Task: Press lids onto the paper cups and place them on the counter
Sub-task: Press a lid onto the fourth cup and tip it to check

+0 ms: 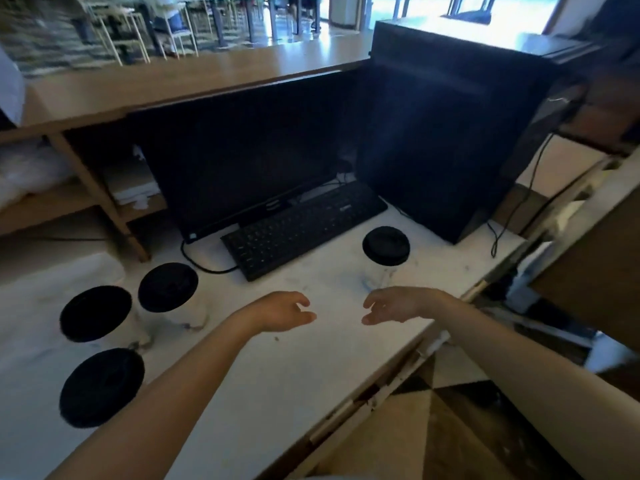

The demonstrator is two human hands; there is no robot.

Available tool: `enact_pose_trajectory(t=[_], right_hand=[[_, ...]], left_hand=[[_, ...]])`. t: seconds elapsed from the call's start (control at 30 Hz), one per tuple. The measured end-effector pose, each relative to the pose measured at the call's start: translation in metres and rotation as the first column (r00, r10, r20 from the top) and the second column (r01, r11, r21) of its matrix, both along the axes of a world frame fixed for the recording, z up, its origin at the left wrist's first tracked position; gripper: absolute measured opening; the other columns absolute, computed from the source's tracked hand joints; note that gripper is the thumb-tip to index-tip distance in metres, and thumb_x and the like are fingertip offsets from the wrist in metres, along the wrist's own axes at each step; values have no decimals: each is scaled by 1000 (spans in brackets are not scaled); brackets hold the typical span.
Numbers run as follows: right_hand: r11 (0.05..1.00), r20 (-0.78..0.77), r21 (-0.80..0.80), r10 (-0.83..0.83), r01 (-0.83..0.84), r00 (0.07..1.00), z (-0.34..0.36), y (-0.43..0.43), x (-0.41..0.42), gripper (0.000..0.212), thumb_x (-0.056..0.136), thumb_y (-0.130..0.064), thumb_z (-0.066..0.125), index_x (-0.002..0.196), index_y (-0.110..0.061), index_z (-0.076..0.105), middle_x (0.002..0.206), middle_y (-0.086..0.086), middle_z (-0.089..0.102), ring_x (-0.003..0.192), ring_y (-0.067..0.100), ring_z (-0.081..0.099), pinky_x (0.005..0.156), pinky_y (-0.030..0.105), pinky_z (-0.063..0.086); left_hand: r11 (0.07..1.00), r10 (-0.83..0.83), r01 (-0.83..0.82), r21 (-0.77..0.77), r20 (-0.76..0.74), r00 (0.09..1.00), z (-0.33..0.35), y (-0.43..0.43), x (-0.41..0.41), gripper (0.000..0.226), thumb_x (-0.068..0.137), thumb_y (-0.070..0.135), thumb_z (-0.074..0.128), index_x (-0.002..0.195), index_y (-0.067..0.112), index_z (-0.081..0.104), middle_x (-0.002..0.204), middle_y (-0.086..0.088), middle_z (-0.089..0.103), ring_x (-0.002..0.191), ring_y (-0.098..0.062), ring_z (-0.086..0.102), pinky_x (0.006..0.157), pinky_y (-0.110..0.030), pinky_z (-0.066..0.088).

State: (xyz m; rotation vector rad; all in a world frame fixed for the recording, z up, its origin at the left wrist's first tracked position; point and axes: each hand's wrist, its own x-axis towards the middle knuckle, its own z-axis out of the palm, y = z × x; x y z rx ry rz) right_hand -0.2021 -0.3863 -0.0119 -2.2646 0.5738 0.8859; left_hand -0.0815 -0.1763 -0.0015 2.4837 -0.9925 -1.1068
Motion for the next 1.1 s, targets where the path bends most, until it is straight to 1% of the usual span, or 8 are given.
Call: enact_pose_trajectory(t=[0.17,0.33,0.53,0.67,0.8,0.9,1.03,1.1], right_hand=[[997,20,-44,-60,61,998,-14,-33,-26,60,90,-48,53,138,-16,39,140,3,42,122,22,46,98,30,40],[992,52,-83,-94,98,994,-23,-58,-31,57,90,-44,54,135,-11,43,139,4,42,125,22,43,100,28,34],[970,117,-11,-241,243,964,-33,-82,-26,57,88,-39,60,135,-13,41,138,7,45,122,22,46,98,28,37],[924,160,115,-379,364,912,-38,-91,-14,65,86,-31,65,139,-14,32,143,10,39,121,25,47,89,27,40],[891,271,163,-453,423,849,-42,-95,1,74,80,-23,72,141,-15,29,141,11,39,124,26,45,92,30,40],[891,388,213,-453,400,803,-43,-95,11,80,77,-14,75,141,-13,28,141,8,41,126,23,43,97,29,39],[898,487,274,-438,344,755,-43,-90,17,83,75,-8,76,143,-14,29,140,6,45,122,18,46,92,22,37],[882,499,318,-467,346,730,-46,-88,18,83,73,-6,77,142,-14,30,140,8,46,123,21,46,97,27,40]], left_hand=[[998,-45,46,38,-33,998,-14,-45,-5,56,90,48,52,139,22,43,141,-4,48,123,-19,51,103,-28,40],[998,-32,35,45,-67,997,-30,-81,-1,57,89,48,54,139,23,42,141,-4,48,122,-20,51,100,-28,41],[1000,4,-2,22,-94,996,-43,-116,6,61,92,43,53,144,20,32,145,-8,43,127,-23,48,101,-30,41],[994,82,-91,-64,-131,988,-48,-134,15,67,91,37,56,147,19,24,147,-12,40,129,-25,46,103,-31,39],[960,138,-182,-214,-203,969,-51,-147,22,81,83,24,69,148,22,21,144,-11,41,129,-25,45,99,-32,41],[925,120,-216,-313,-299,947,-50,-153,24,86,78,16,74,147,22,24,144,-6,42,129,-22,45,101,-33,42],[875,92,-246,-418,-356,930,-55,-156,22,84,75,9,76,145,21,31,140,0,47,127,-15,47,104,-31,41],[848,100,-277,-452,-377,921,-56,-155,20,80,76,8,75,143,20,34,138,0,50,123,-12,49,100,-27,42]])
